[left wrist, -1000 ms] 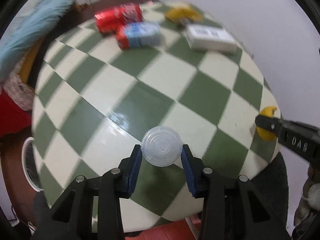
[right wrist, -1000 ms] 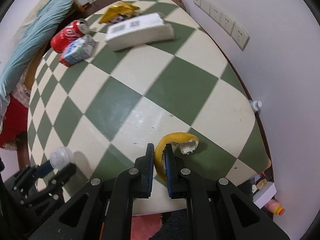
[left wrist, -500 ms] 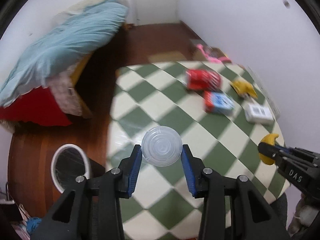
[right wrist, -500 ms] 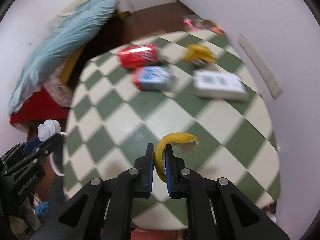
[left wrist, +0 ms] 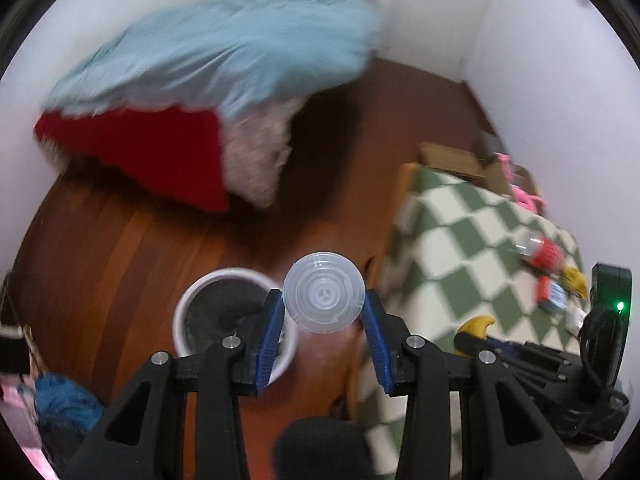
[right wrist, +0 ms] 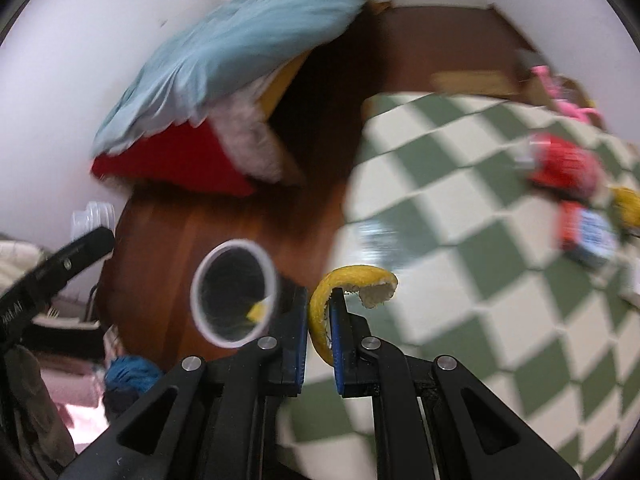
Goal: Collect trash
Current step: 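Carry the clear lid and orange peel over the white trash bin, then open both tools to drop the lid and peel into the bin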
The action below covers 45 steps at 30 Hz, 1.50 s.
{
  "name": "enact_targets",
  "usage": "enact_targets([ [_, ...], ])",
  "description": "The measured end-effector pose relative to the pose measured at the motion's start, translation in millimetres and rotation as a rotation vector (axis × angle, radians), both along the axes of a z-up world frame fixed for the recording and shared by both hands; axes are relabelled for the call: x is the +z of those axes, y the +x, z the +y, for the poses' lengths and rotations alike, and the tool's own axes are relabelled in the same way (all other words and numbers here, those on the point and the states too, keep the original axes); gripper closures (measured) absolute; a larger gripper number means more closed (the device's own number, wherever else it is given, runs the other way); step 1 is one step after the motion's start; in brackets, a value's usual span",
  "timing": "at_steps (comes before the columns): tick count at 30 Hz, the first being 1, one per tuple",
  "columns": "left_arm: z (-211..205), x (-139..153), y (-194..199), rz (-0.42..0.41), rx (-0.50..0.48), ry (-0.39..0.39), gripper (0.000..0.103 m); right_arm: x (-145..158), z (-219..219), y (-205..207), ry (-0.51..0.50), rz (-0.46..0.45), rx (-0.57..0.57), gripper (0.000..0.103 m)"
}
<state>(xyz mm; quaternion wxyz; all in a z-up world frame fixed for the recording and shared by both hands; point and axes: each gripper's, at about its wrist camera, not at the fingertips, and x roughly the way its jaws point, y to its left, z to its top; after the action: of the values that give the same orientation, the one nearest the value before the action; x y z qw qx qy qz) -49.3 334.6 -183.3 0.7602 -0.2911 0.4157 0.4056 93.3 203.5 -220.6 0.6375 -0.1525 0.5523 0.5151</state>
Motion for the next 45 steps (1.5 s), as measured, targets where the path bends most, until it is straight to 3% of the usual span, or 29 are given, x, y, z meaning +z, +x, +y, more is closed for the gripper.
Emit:
enact_targets([
  [5, 61, -69, -45, 0.045, 0.09, -0.157, 0.067, -63, 86, -64, -0.096, 0.103, 0.119, 0.092],
  [10, 112, -145, -76, 0.064, 0.147, -0.354, 0.066, -125, 152, -107, -0.208, 0.12, 0.196, 0.092],
  [14, 138, -175, -88, 0.076, 0.182, -0.432, 0.064, -159, 188, -121, -0.267, 0.129, 0.22, 0.092],
  [16, 145, -180, -99, 0.075, 0.216, -0.433, 0.045, -172, 203, -125, -0.292, 0.134, 0.229, 0.092],
  [17, 147, -182, -105, 0.071, 0.234, -0.428, 0.024, -179, 211, -127, -0.3, 0.144, 0.233, 0.092],
  [18, 147, -182, -113, 0.062, 0.252, -0.423, 0.015, -185, 219, -129, -0.31, 0.153, 0.241, 0.092],
  [22, 144, -188, -135, 0.109, 0.311, -0.406, 0.01, -201, 239, -135, -0.313, 0.185, 0.273, 0.089],
  [24, 138, -189, -143, 0.157, 0.332, -0.364, 0.009, -205, 246, -138, -0.302, 0.196, 0.29, 0.069],
  [25, 135, -191, -145, 0.18, 0.345, -0.34, 0.009, -206, 249, -140, -0.288, 0.198, 0.295, 0.039],
  [26, 131, -192, -148, 0.195, 0.359, -0.317, 0.009, -207, 250, -141, -0.278, 0.204, 0.305, 0.017],
  [27, 129, -193, -150, 0.201, 0.365, -0.302, 0.009, -208, 250, -143, -0.277, 0.2, 0.315, 0.012],
  [32, 112, -203, -148, 0.263, 0.373, -0.279, 0.009, -213, 243, -152, -0.356, 0.025, 0.341, 0.003],
  [35, 105, -206, -141, 0.281, 0.364, -0.272, 0.009, -215, 232, -152, -0.401, -0.06, 0.334, 0.003],
  [45, 83, -182, -136, 0.268, 0.353, -0.232, 0.009, -194, 207, -145, -0.399, -0.13, 0.308, 0.002],
])
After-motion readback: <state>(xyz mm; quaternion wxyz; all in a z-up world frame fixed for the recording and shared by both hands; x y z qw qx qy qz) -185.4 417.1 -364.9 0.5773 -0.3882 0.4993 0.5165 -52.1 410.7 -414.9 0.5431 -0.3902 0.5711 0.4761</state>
